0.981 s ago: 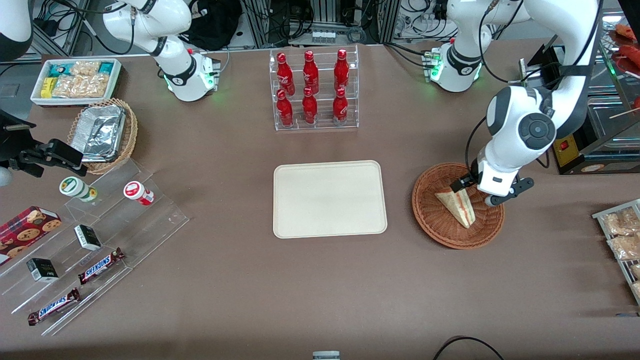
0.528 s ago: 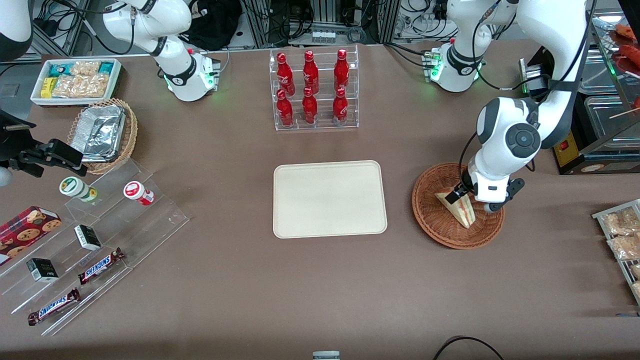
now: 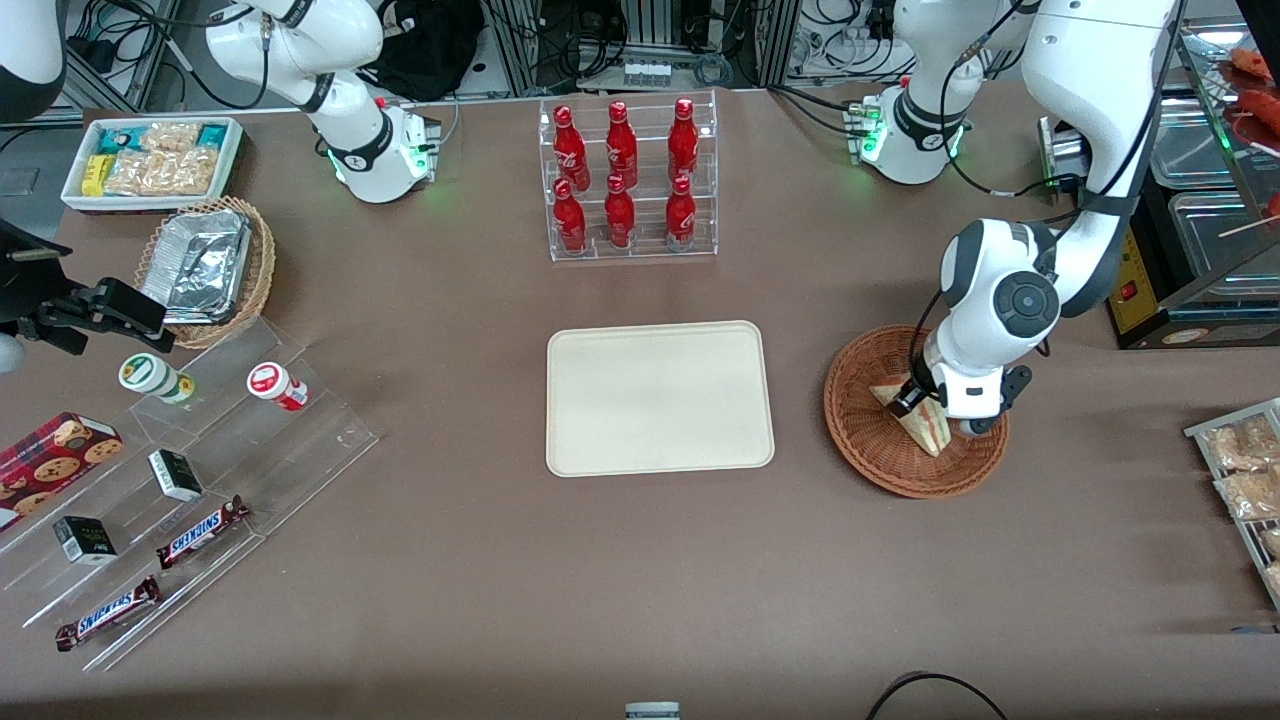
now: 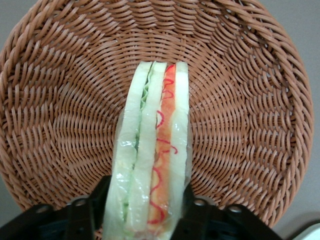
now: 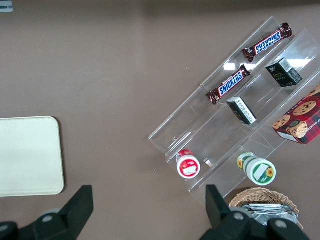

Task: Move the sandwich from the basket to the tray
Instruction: 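Lower the left gripper around the sandwich and close it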

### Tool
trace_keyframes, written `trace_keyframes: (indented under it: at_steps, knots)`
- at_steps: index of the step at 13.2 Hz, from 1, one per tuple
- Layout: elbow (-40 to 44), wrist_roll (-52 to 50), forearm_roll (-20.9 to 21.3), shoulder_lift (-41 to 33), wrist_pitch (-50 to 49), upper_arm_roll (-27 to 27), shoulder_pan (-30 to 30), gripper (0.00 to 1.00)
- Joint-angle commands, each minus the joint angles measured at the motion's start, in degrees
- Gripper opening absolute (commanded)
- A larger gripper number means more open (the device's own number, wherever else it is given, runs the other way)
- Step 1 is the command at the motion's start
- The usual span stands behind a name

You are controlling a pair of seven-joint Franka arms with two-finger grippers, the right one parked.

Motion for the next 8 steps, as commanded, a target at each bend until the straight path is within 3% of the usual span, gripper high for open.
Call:
trace_keyframes:
  at_steps: [1,5,8]
  knots:
    - [0.3,-0.7,0.2,-1.7,-1.1,0.5,-0.5,0.12]
    - [9.1,6.2,0.3,-3.7,-18.6,0.2,-0.8,0.11]
    - [16.9,12.6,0.3,-2.6,-29.4,0.0,-4.2,0.10]
